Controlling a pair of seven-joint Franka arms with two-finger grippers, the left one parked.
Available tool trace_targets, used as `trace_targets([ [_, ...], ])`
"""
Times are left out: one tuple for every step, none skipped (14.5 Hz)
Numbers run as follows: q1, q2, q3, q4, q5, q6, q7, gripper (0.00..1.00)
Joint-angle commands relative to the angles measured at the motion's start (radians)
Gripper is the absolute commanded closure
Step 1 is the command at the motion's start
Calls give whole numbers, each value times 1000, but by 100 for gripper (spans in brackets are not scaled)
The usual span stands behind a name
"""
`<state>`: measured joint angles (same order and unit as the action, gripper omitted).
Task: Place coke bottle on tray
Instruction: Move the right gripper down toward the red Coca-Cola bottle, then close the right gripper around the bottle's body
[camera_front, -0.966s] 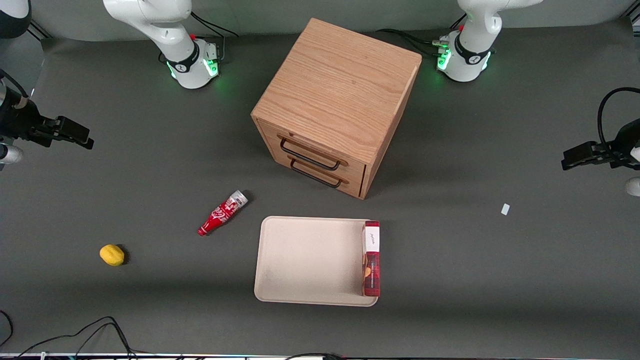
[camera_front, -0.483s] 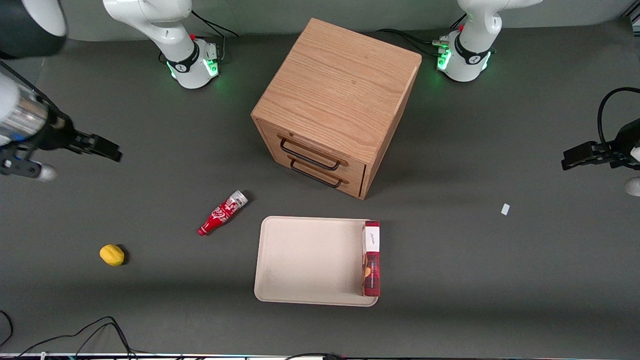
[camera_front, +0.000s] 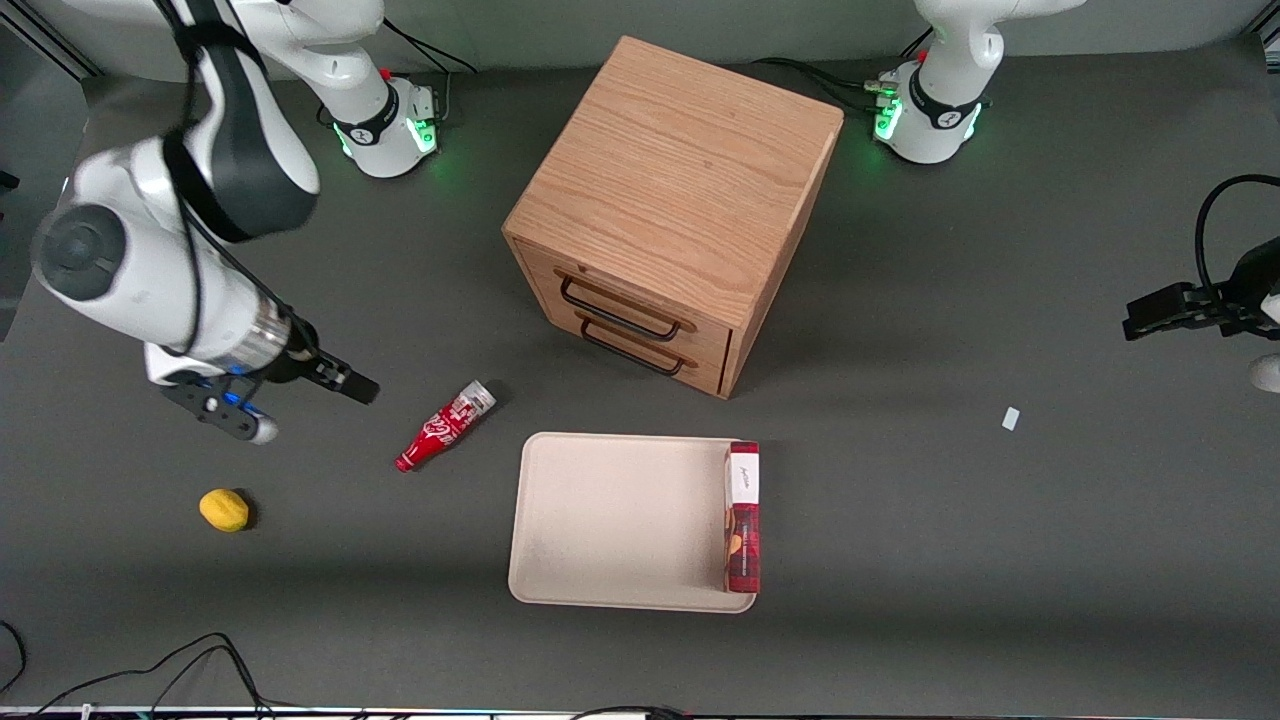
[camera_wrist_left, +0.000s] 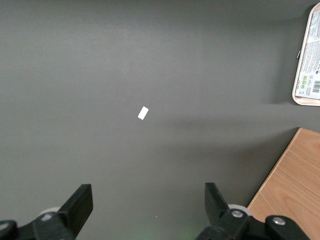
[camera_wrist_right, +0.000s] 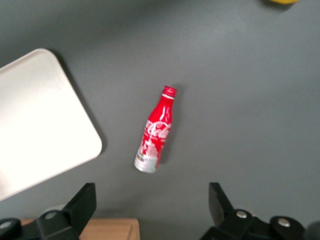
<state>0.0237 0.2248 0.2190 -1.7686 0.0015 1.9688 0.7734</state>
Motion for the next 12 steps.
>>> trace_targets([
  [18, 63, 14, -74, -69, 142, 136, 0],
  [22, 95, 14, -80, -102, 180, 192, 0],
  [25, 131, 16, -83, -113, 214, 237, 0],
  [31, 160, 22, -98, -114, 257, 268, 0],
  [36, 178, 23, -113, -115, 296, 299, 0],
  [41, 200, 23, -118, -121, 317, 320, 0],
  [42, 221, 23, -118, -139, 330, 331, 0],
  [42, 241, 23, -127, -149, 358, 345, 0],
  [42, 258, 23, -143, -150, 395, 351, 0],
  [41, 274, 23, -150, -152, 421, 353, 0],
  [39, 286, 23, -150, -158, 424, 353, 0],
  [36, 298, 23, -152, -163, 426, 354, 0],
])
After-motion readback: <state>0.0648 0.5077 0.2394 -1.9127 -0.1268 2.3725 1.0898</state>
